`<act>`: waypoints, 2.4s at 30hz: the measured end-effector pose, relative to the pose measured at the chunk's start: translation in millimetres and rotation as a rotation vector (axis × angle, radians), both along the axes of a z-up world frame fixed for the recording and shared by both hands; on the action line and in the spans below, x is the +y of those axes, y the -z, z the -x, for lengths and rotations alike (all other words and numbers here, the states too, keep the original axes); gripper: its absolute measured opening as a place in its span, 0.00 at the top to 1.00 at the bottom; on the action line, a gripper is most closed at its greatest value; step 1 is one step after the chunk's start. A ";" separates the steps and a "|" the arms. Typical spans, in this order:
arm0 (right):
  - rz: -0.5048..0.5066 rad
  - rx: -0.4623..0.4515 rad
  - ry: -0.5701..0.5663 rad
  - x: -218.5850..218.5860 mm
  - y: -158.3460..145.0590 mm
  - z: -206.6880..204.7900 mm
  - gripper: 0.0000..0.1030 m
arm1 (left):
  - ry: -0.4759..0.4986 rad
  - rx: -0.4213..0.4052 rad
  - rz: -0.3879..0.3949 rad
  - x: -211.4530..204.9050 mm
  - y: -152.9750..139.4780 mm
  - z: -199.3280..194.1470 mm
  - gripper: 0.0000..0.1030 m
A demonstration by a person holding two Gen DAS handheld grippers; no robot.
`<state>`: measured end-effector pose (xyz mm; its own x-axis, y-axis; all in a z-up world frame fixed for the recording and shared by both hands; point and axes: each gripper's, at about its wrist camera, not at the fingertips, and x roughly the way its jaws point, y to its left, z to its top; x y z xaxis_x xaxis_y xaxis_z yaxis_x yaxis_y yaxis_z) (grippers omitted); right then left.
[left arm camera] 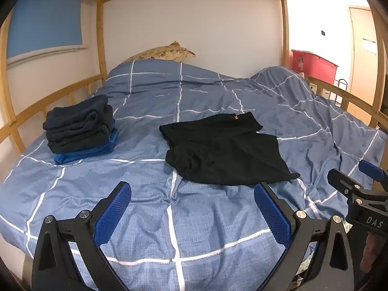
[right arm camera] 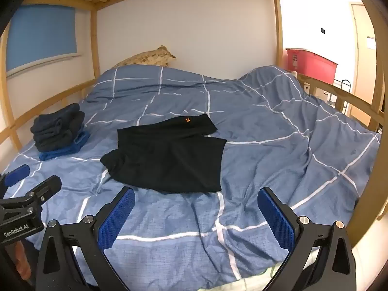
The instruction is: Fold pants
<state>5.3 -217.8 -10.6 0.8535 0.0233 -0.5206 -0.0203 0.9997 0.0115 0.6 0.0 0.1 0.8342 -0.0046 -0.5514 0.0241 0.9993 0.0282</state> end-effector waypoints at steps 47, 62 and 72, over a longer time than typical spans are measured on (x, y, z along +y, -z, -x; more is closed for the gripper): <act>-0.014 -0.033 -0.003 -3.3 -10.4 6.0 0.01 | 0.024 -0.060 0.029 -1.5 -24.2 9.2 0.00; -0.017 -0.035 -0.003 -4.3 -11.4 6.0 0.01 | 0.024 -0.075 0.030 -2.5 -24.9 11.6 0.00; -0.018 -0.037 -0.001 -4.2 -12.1 5.8 0.01 | 0.024 -0.081 0.033 -2.0 -26.2 12.0 0.00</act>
<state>-0.5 -222.0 1.5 0.8722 0.0335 -0.4880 -0.0224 0.9993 0.0286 -11.4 -2.0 26.3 0.8754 -0.0420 -0.4816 0.0467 0.9989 -0.0024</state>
